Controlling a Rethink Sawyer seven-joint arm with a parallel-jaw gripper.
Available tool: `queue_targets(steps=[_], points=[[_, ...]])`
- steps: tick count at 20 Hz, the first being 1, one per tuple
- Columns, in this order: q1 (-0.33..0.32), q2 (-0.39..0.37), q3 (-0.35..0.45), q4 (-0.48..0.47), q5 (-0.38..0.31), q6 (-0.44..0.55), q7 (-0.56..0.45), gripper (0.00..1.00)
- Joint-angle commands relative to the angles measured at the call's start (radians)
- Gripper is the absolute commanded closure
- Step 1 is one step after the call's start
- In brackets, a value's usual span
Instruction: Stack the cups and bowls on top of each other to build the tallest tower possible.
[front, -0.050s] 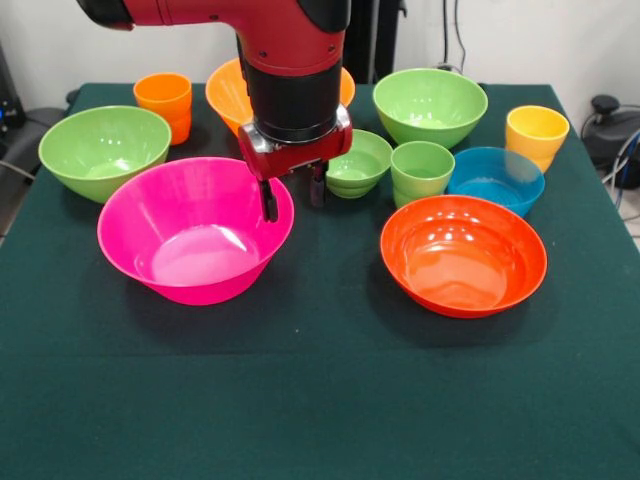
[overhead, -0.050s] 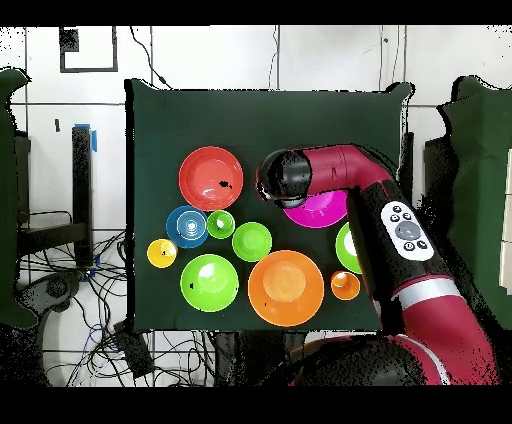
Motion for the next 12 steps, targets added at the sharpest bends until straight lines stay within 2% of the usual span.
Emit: queue_targets(steps=[1, 12], points=[[0.008, 0.013, -0.048, 0.052, -0.093, -0.071, -0.048, 0.0], [0.022, 0.038, -0.06, 0.06, -0.099, -0.101, -0.059, 0.0]])
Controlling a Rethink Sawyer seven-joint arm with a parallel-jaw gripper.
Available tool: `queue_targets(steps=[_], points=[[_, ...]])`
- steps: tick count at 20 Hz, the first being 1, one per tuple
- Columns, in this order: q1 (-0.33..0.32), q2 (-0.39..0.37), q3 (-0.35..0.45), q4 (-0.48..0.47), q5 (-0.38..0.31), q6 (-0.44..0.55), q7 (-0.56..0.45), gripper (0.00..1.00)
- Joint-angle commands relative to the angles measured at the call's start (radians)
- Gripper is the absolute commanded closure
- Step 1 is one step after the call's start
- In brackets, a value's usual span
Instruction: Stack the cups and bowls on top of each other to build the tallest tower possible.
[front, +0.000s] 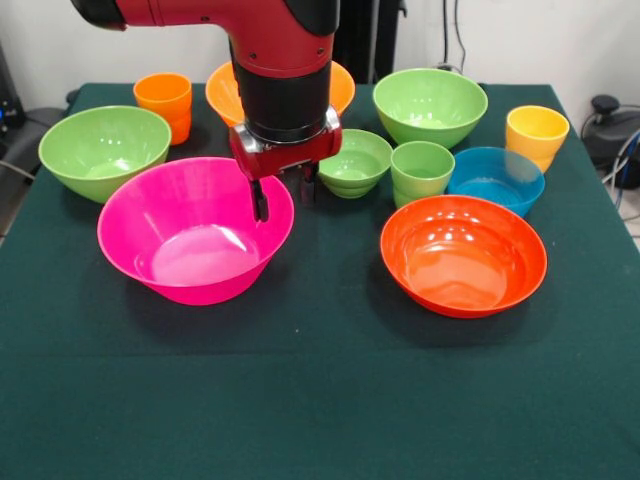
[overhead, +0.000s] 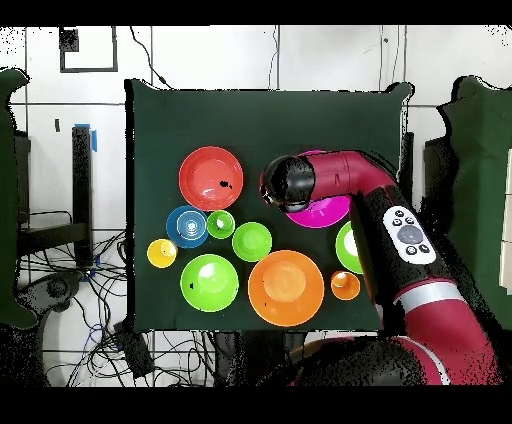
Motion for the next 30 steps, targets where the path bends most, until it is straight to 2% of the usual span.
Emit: queue_targets(steps=[1, 20, 26, 30], points=[[0.024, 0.042, -0.035, 0.044, -0.1, -0.071, -0.058, 0.0], [0.054, 0.081, -0.05, 0.035, -0.105, -0.106, -0.039, 0.0], [0.048, 0.125, -0.045, 0.009, -0.108, -0.117, -0.051, 0.0], [0.045, 0.113, -0.046, 0.024, -0.102, -0.113, -0.047, 0.0]])
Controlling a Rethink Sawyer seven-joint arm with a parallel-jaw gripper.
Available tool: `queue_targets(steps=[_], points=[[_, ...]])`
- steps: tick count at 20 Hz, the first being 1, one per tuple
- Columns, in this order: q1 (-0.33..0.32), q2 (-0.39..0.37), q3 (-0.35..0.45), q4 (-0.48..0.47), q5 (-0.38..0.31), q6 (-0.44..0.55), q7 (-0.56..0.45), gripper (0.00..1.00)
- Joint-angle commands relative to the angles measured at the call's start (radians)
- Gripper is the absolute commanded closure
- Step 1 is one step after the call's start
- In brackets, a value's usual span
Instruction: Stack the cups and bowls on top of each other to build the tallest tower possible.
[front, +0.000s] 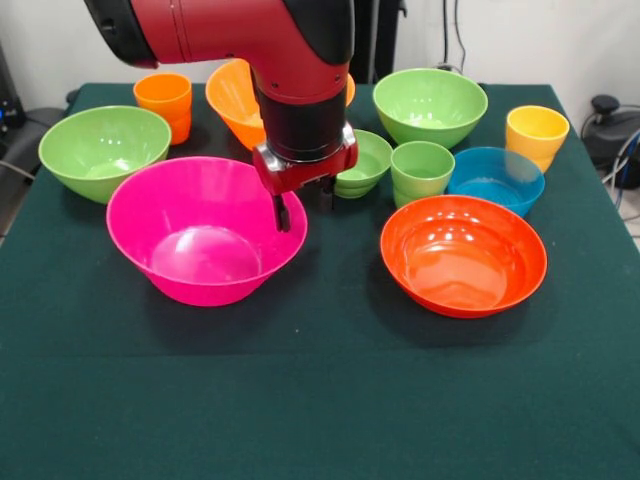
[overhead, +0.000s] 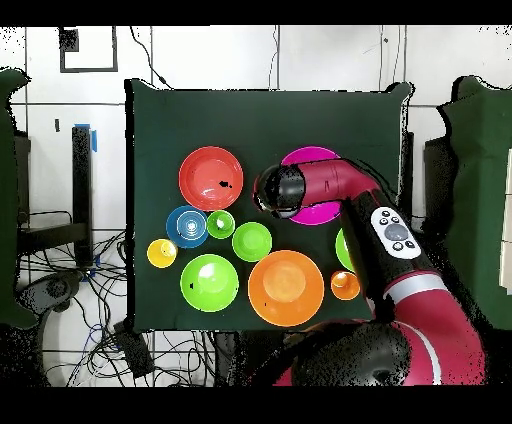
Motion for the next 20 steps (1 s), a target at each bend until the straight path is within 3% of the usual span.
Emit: queue_targets(steps=[1, 20], points=[[0.031, 0.047, -0.034, 0.019, -0.101, -0.077, -0.044, 0.0], [0.038, -0.016, -0.032, 0.044, -0.086, -0.041, -0.048, 0.0]])
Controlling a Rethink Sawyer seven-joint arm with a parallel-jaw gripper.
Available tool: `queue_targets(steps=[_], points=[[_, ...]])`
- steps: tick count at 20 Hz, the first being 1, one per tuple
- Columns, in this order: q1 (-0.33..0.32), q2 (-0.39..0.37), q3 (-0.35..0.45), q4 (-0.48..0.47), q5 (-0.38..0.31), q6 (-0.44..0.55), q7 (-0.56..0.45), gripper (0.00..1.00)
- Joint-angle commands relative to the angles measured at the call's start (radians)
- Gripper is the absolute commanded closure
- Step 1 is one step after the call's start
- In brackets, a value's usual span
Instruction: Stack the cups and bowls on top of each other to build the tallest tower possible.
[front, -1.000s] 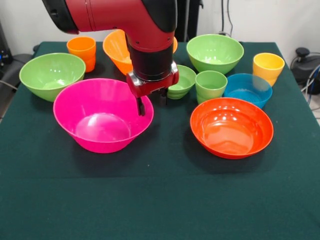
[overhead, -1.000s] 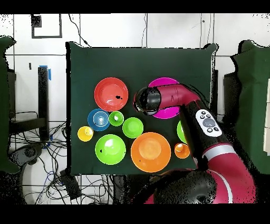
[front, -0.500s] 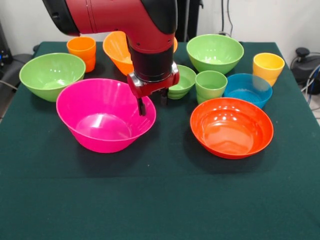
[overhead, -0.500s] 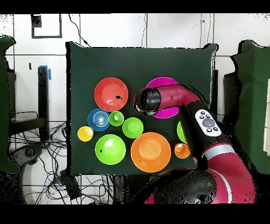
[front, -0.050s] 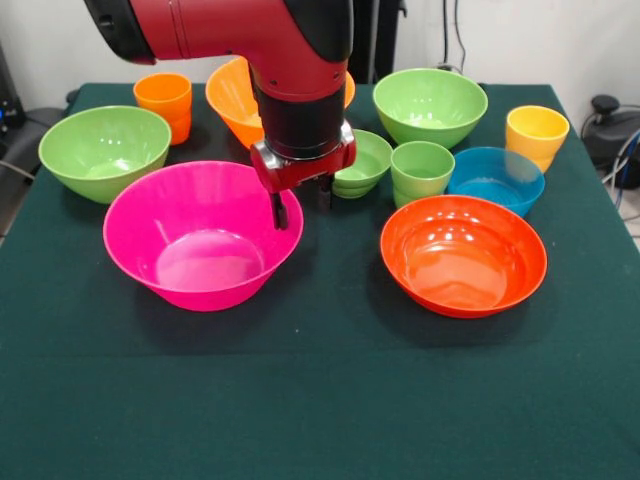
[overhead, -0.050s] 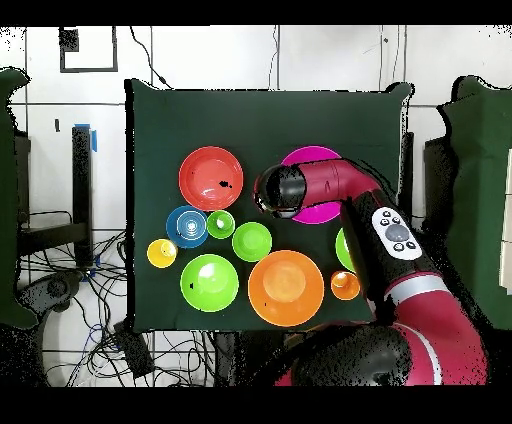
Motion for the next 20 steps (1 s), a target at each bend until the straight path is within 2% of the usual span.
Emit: queue_targets(steps=[1, 20], points=[[0.038, -0.006, -0.029, 0.044, -0.086, -0.041, -0.048, 0.0], [0.043, 0.012, -0.026, 0.02, -0.095, -0.05, -0.057, 0.0]])
